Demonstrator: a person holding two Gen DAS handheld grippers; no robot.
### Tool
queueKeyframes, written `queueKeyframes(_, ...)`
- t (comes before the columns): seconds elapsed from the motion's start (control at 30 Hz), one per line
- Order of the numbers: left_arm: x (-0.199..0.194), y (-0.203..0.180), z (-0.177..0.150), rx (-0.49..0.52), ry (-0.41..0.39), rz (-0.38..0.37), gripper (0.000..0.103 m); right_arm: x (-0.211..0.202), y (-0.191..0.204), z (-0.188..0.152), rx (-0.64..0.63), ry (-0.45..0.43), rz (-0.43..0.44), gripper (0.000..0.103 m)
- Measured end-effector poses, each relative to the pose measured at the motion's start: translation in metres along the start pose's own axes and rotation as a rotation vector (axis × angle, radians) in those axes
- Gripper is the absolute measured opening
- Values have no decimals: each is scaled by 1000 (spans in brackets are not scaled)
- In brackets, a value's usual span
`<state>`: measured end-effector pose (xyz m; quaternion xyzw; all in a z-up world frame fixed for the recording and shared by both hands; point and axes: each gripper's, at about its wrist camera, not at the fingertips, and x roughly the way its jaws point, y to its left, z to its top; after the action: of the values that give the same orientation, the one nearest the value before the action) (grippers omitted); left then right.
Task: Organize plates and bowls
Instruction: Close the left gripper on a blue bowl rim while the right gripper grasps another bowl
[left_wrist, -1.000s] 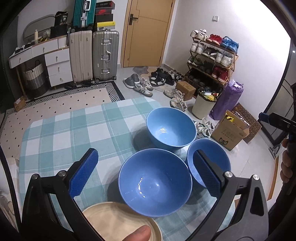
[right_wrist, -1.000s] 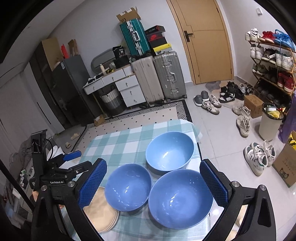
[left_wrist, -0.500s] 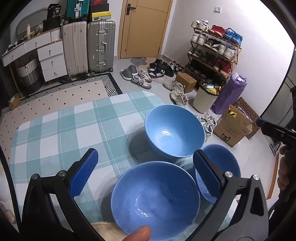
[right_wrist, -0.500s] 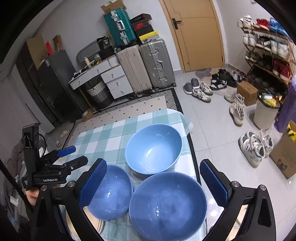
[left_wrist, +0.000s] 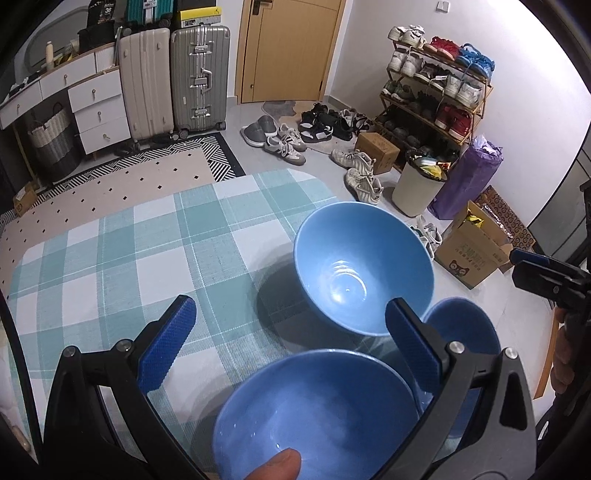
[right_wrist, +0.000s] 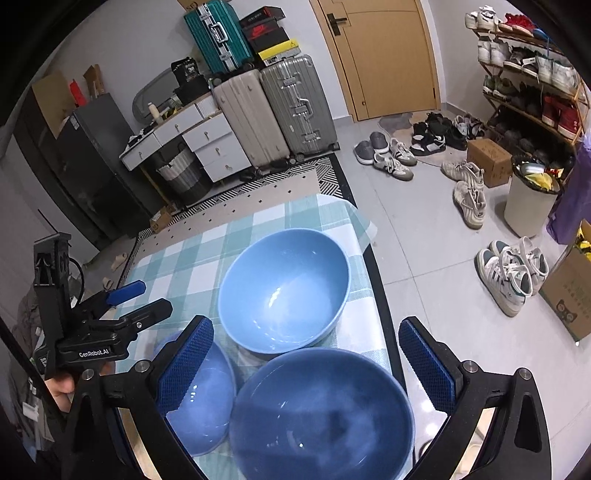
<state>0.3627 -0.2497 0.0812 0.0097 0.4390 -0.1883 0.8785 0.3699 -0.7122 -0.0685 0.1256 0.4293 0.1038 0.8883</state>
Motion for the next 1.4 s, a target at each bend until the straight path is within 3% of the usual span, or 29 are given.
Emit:
queueKeyframes(0.57,70,4,16,-21,77,24,102,51,-10,7,9,52,-1,102)
queueKeyframes(0.7,80,6,17,-29,89,17,102,60,-13,8,9,64,-4,98)
queueKeyframes(1.0,101,4,16,-26,121,14,80,89,-19,6,23,121,11,69)
queueKeyframes(1.3,118,-4,12,-12,143,-7,56,104,-19,2,27,148,2,59)
queueKeyframes(1.4,118,-4,11,-11,144,-7,45,108,-17,2,16,153,-5,48)
